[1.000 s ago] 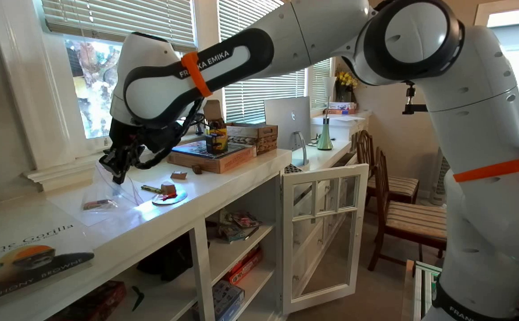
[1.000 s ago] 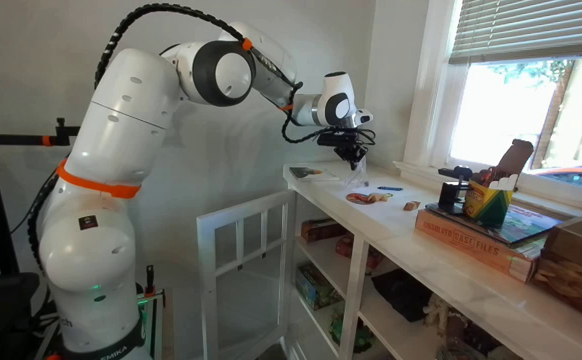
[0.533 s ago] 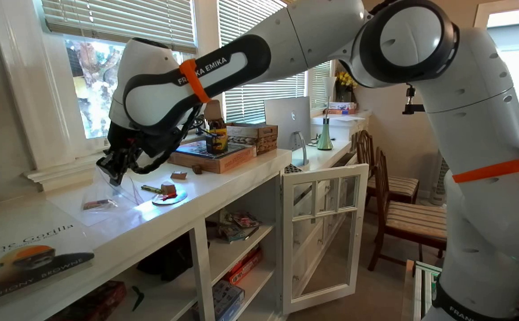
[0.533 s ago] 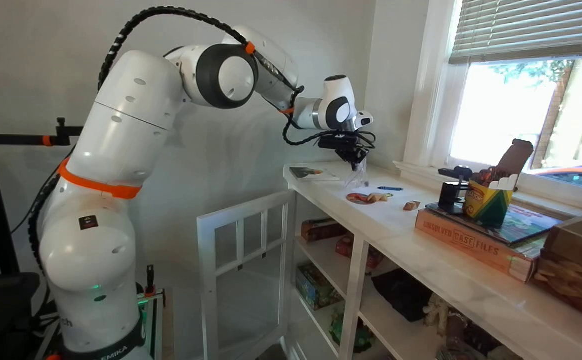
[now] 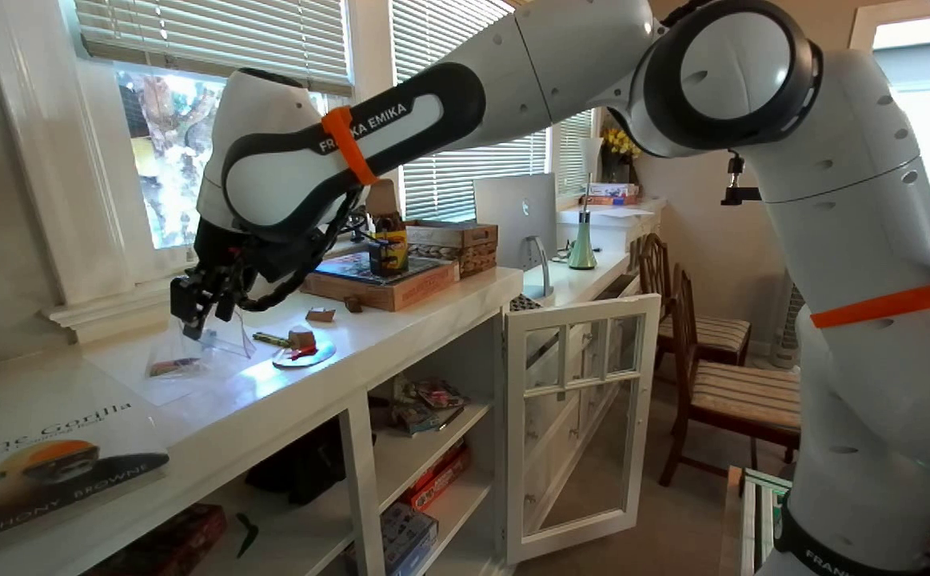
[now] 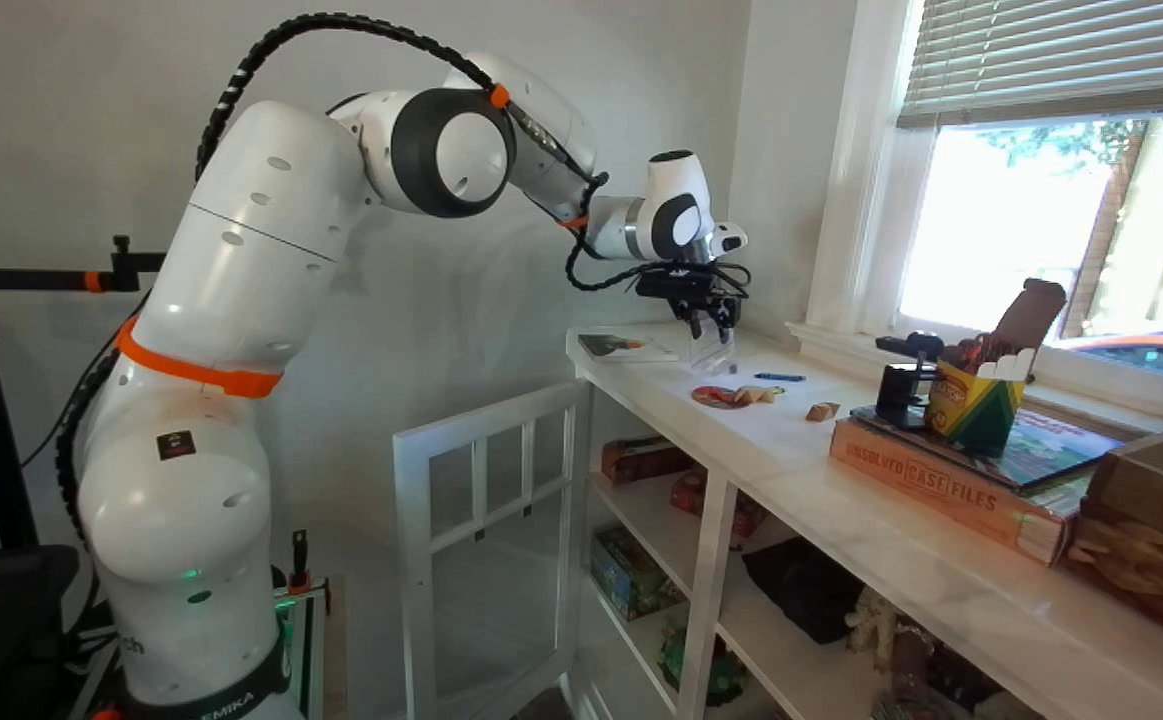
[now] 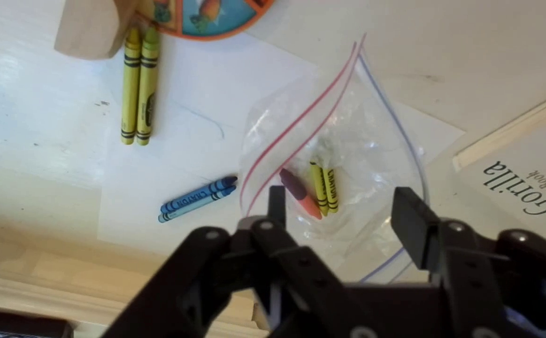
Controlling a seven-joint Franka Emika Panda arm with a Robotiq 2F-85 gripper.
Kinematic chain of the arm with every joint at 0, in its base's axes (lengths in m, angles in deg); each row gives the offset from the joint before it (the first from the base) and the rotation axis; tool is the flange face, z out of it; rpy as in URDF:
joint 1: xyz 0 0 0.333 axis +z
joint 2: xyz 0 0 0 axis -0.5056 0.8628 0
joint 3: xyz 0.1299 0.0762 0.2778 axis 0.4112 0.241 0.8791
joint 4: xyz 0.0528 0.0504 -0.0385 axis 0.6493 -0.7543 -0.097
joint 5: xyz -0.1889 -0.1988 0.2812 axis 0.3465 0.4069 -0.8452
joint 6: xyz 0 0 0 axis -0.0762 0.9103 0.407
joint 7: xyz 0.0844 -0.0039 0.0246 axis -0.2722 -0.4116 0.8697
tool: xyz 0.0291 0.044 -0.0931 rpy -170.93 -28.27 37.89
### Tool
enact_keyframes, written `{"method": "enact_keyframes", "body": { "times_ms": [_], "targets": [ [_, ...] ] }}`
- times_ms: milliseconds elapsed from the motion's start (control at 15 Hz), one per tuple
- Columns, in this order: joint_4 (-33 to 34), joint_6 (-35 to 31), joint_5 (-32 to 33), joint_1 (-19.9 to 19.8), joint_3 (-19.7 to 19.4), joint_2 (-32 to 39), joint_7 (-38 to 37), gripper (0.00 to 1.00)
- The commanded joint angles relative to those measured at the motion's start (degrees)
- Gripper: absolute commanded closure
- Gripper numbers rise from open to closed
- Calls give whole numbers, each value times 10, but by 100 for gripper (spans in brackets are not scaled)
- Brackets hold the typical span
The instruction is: Move the clear plastic to the right then open it.
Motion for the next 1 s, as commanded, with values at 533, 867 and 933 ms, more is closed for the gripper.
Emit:
{"method": "enact_keyframes", "body": {
  "times_ms": [533, 867, 933],
  "targets": [
    [-8, -14, -5, -6, 2, 10, -6, 0],
    [-5, -11, -7, -7, 2, 17, -5, 0],
    [-5, -12, -7, -7, 2, 17, -6, 0]
  ]
}}
